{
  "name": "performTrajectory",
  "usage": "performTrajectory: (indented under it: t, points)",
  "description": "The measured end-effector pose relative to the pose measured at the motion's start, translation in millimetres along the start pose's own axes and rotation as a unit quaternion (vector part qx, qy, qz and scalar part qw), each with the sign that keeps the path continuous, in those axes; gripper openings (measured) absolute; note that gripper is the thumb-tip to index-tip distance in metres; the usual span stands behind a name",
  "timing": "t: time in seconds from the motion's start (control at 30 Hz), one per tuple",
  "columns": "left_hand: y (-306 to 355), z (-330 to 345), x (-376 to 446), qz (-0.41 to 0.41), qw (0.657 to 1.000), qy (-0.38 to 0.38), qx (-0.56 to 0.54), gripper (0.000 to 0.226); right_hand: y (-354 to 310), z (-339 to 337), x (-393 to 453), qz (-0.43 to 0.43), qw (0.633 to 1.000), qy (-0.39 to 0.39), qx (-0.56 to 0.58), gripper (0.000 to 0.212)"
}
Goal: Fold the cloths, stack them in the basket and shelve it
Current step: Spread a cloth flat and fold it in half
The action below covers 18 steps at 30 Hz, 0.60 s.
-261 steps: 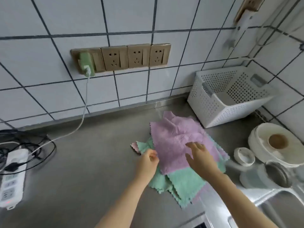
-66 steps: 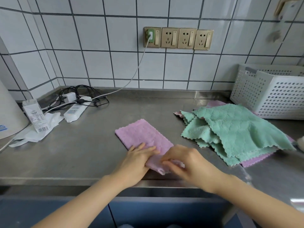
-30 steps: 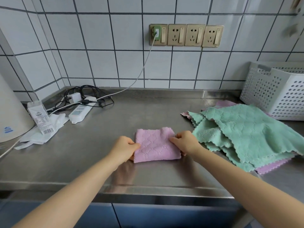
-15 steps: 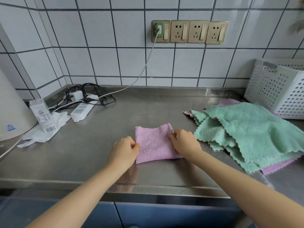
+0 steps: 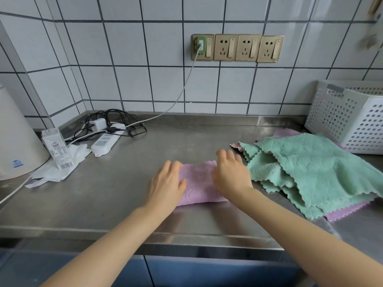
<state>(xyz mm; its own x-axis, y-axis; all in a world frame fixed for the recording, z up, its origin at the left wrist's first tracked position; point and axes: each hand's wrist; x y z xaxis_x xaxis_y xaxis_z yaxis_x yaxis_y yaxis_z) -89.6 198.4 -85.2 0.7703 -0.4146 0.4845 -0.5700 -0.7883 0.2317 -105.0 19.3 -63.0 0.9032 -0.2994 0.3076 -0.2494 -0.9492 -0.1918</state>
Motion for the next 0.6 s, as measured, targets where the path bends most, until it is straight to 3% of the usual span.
performTrajectory:
  t: [0.03, 0.1, 0.17, 0.23, 0.43, 0.6]
  points:
    - [2, 2, 4, 0.053, 0.998, -0.007, -0.019, 0.033, -4, 3, 0, -0.058, 0.998, 0.003, 0.015, 0.032]
    - [5, 7, 6, 0.102, 0.99, -0.091, -0.026, 0.048, -7, 16, -3, -0.159, 0.985, -0.056, 0.048, 0.045]
    - [1, 11, 0, 0.094, 0.979, -0.179, -0.007, 0.067, 1, 27, -9, -0.193, 0.973, -0.114, 0.051, 0.071]
    - [-7, 11, -11, 0.062, 0.972, -0.225, 0.007, 0.081, 20, 30, -16, -0.175, 0.974, -0.139, 0.031, 0.081]
    - [-22, -7, -25, -0.037, 0.965, -0.259, -0.001, 0.055, 55, 24, -34, -0.144, 0.977, -0.159, 0.001, 0.084]
    - [-3, -15, -8, -0.132, 0.942, -0.213, -0.223, 0.064, 48, 24, -35, -0.131, 0.977, -0.166, -0.004, 0.076]
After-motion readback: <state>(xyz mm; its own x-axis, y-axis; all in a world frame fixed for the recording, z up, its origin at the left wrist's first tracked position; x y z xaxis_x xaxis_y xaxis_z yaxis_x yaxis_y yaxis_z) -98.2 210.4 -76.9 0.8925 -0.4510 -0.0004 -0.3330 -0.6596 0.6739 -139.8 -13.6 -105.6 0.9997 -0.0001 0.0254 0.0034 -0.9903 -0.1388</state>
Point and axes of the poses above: each hand's wrist, its own x-axis towards the middle knuckle, its own z-axis out of the palm, y = z × x, and after that the axes turned 8 degrees about z, right-handed
